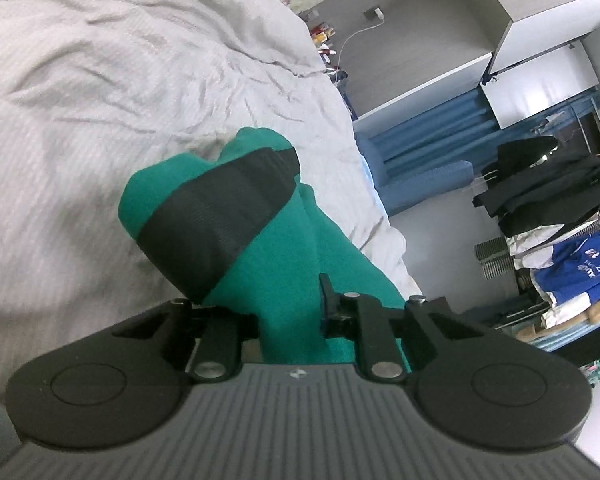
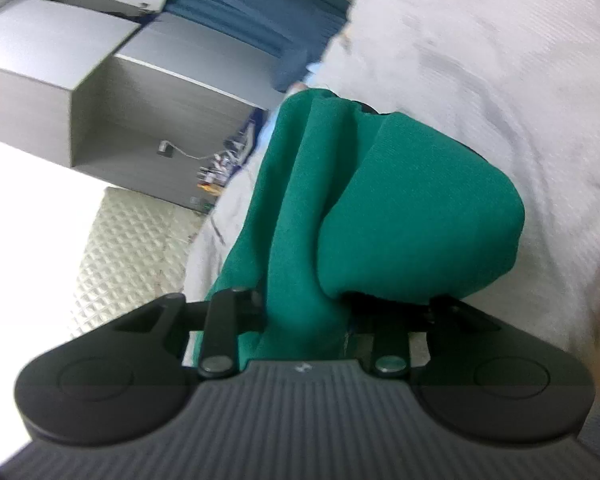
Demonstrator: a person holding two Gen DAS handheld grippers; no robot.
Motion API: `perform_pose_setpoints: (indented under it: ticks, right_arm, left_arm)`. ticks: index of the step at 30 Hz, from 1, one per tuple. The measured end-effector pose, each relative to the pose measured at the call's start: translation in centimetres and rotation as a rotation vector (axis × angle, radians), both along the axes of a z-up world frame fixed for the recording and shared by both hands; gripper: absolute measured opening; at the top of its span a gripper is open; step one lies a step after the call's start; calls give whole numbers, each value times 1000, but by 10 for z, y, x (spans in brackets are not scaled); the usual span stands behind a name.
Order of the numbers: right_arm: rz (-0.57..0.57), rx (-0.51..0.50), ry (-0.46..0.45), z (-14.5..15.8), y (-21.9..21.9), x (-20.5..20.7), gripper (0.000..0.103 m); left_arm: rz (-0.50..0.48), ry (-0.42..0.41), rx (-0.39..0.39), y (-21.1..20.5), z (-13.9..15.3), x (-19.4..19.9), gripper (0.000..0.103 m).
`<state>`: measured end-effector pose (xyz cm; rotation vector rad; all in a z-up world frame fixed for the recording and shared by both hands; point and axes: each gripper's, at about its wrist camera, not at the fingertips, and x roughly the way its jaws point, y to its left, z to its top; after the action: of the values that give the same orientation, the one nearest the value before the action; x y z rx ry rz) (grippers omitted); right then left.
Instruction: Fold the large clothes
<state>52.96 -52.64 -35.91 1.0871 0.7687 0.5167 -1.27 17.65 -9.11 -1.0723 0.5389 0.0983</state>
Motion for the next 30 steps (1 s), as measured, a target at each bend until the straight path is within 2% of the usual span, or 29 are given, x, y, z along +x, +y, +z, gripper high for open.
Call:
perform_pose_setpoints:
  ticks: [3, 7, 8, 10, 14, 24, 26, 28, 30]
  right_arm:
    - [8, 22, 42, -5, -5, 1, 45]
    - [21, 61, 11, -3, -8, 0, 69]
    - [22, 72, 2, -2, -8, 0, 73]
    - [23, 101, -5, 0, -8, 3, 73]
    - [24, 130, -30, 7, -9, 11, 73]
    - [32, 90, -93, 38, 7, 60, 73]
    - [32, 79, -100, 42, 11, 72, 73]
    - [35, 56, -114, 46, 16, 84, 73]
    - [39, 37, -122, 48, 20, 95, 73]
  left_arm:
    - [-5, -5, -15, -1, 1, -3, 27]
    - [-21, -53, -44, 1, 3, -3, 40]
    - [-27, -67, -42, 0, 5, -2, 45]
    - [-30, -79, -39, -3, 9, 1, 49]
    - [-30, -104, -59, 1, 14, 9, 50]
    - [-38, -159, -35, 4, 38, 51, 51]
    - [-43, -167, -10, 3, 42, 64, 51]
    - [-50, -162, 64, 0, 49, 80, 51]
    - [-58, -160, 101, -2, 53, 97, 51]
